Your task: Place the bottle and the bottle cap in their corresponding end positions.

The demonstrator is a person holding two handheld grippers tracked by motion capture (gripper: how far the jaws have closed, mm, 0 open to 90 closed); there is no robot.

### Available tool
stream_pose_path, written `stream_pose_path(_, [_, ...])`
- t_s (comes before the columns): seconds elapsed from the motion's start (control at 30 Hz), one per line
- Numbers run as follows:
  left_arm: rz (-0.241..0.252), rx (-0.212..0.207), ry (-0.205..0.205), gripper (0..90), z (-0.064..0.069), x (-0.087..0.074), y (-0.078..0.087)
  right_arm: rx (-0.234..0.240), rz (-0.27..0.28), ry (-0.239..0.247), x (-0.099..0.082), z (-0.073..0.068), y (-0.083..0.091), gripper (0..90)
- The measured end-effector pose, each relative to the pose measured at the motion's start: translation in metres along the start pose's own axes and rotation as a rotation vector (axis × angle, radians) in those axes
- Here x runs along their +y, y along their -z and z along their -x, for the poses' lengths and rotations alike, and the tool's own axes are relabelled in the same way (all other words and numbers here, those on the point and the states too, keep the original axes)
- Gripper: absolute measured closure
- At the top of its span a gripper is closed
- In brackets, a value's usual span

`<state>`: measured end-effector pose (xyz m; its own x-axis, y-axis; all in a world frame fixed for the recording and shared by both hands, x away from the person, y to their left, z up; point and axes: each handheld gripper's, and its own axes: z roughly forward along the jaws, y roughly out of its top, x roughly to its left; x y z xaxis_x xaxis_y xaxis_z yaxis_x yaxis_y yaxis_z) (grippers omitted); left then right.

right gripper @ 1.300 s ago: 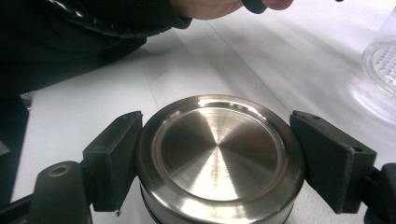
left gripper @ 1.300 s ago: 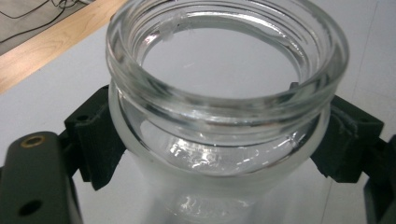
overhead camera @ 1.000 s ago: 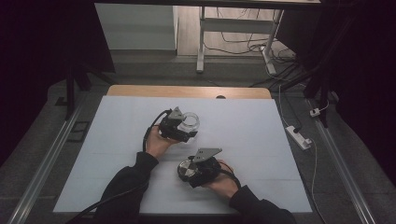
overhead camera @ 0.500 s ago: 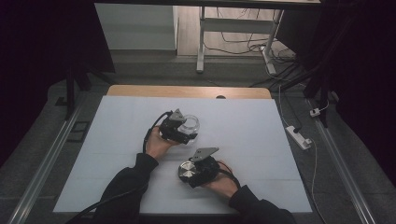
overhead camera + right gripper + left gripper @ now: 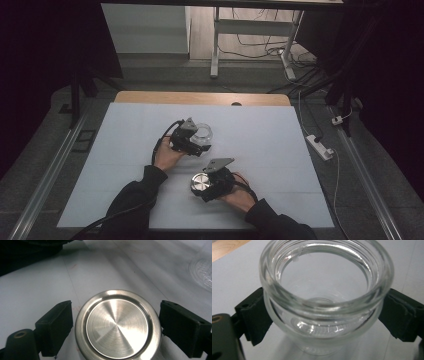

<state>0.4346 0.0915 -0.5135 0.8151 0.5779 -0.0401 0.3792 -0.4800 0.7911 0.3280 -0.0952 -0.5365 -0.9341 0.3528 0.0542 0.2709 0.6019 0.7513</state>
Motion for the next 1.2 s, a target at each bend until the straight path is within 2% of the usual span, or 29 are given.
stream_pose_path(0.5, [-0.056,-0.043,0.020,0.0,0.001,-0.006,0.013,0.000,0.040,-0.034,0.005,0.001,0.011,5.8])
stream_pose_path(0.77, [-0.033,-0.056,0.045,0.0,0.007,-0.006,0.030,-0.005,0.075,-0.059,0.009,0.005,0.024,2.7])
stream_pose_path(0.93, [-0.011,-0.084,0.056,0.0,0.012,-0.007,0.041,-0.008,0.090,-0.082,0.010,0.008,0.032,1.2])
stream_pose_path(1.2, [0.002,-0.137,0.064,0.0,0.021,-0.014,0.052,-0.022,0.096,-0.075,0.011,0.007,0.039,0.0])
